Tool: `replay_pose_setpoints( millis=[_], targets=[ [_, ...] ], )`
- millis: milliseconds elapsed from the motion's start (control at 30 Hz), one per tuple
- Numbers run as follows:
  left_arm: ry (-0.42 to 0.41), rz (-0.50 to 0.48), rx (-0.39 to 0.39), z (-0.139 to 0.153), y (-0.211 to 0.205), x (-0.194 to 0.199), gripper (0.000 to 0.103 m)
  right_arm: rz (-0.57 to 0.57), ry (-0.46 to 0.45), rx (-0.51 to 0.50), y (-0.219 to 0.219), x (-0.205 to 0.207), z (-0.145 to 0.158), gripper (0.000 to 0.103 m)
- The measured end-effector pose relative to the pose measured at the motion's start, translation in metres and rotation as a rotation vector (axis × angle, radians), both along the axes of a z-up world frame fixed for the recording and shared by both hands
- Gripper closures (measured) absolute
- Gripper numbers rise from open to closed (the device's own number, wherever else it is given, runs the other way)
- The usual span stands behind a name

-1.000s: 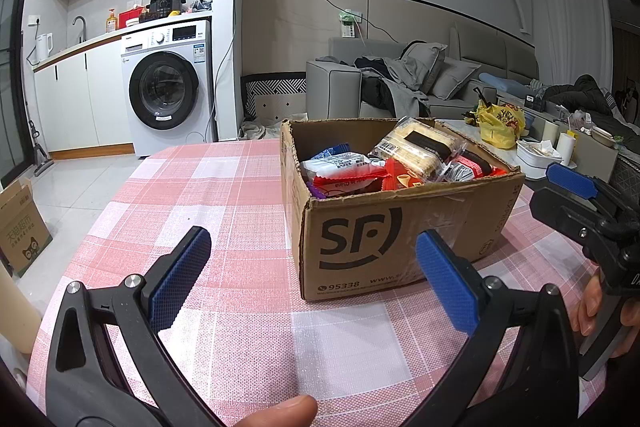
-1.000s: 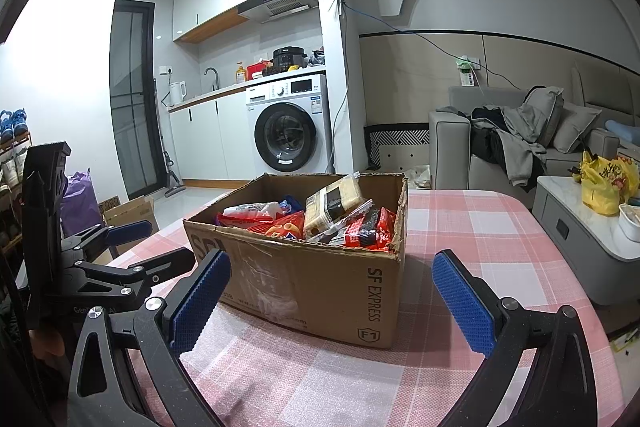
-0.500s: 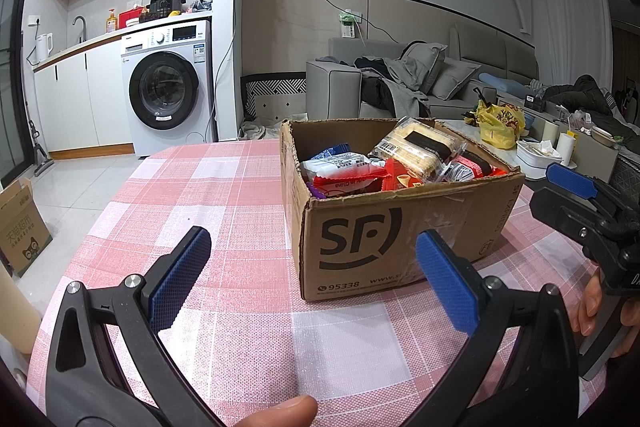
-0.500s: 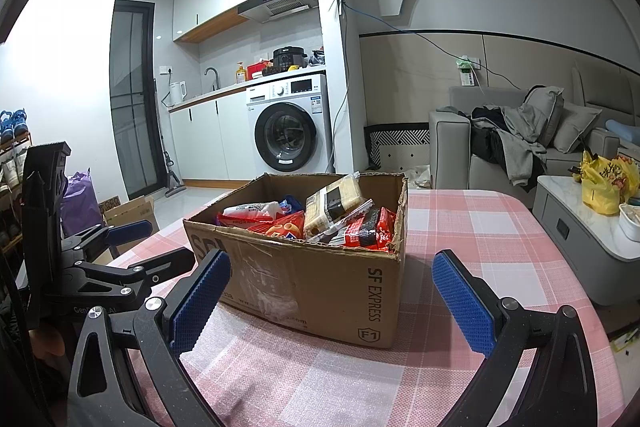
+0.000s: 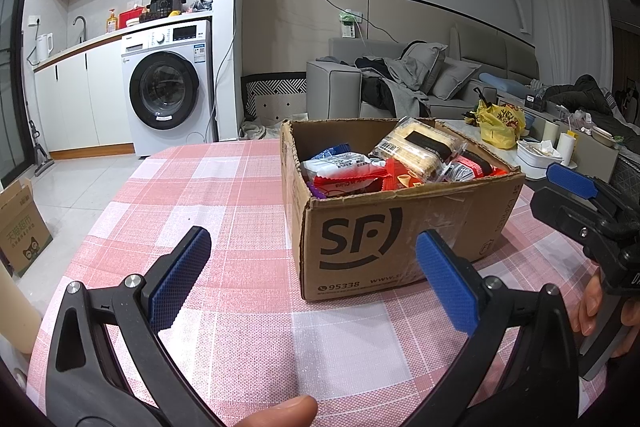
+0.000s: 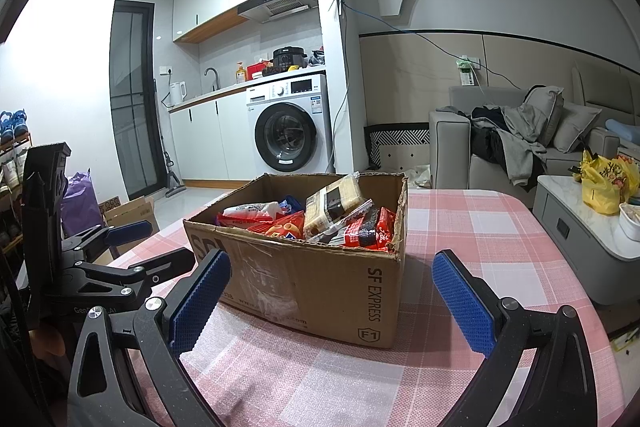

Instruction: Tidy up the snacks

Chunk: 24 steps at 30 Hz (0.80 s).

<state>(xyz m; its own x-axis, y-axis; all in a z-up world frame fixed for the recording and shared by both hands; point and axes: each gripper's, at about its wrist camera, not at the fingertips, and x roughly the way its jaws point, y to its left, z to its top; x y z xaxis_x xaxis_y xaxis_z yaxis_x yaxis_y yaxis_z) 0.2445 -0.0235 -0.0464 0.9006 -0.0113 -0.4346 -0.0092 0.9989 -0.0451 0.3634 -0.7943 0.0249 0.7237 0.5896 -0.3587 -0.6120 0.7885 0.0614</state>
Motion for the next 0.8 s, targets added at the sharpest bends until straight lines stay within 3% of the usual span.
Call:
replay_pose_setpoints(
  millis=[800],
  targets=[
    [0.005,0.003,-0.001,-0.0011,0.0019,-0.0001,0.001,-0.003,0.004,0.002,-0.0009,0.0006,-0.0005,0.0]
  ],
)
